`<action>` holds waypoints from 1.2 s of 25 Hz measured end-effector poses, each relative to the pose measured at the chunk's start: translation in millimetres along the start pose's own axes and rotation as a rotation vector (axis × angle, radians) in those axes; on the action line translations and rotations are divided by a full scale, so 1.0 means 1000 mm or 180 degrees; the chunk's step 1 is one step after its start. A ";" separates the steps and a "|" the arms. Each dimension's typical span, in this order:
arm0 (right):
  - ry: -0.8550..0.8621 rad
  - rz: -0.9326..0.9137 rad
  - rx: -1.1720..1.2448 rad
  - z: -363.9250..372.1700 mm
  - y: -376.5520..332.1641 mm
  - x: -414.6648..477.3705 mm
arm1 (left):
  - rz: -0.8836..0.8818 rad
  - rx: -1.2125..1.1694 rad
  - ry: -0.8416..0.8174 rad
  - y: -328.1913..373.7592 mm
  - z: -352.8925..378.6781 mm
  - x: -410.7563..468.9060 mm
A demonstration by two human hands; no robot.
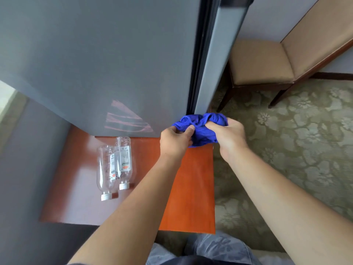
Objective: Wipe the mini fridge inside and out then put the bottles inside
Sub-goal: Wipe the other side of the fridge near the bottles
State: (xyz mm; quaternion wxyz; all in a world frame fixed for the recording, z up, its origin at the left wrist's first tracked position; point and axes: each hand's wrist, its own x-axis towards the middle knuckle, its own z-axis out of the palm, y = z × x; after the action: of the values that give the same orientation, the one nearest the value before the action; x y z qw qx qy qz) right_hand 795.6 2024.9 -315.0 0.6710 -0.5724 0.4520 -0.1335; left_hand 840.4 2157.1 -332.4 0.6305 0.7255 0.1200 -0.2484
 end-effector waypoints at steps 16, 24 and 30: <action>0.0214 -0.1546 0.1355 0.005 -0.165 -0.107 | 0.1277 -0.0501 -0.0623 0.168 -0.030 -0.092; 0.0726 -0.0605 0.0926 0.026 -0.024 -0.049 | 0.0264 0.0037 -0.0597 0.056 -0.034 -0.020; 0.0821 0.0021 0.0878 0.059 0.059 -0.022 | -0.0054 0.0781 -0.0471 -0.007 -0.063 0.036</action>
State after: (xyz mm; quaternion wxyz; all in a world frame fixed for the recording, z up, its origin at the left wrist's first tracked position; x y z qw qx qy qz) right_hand 808.1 2097.0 -360.9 0.6800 -0.4516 0.5137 -0.2642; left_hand 880.5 2215.0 -351.6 0.5421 0.7758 0.0482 -0.3193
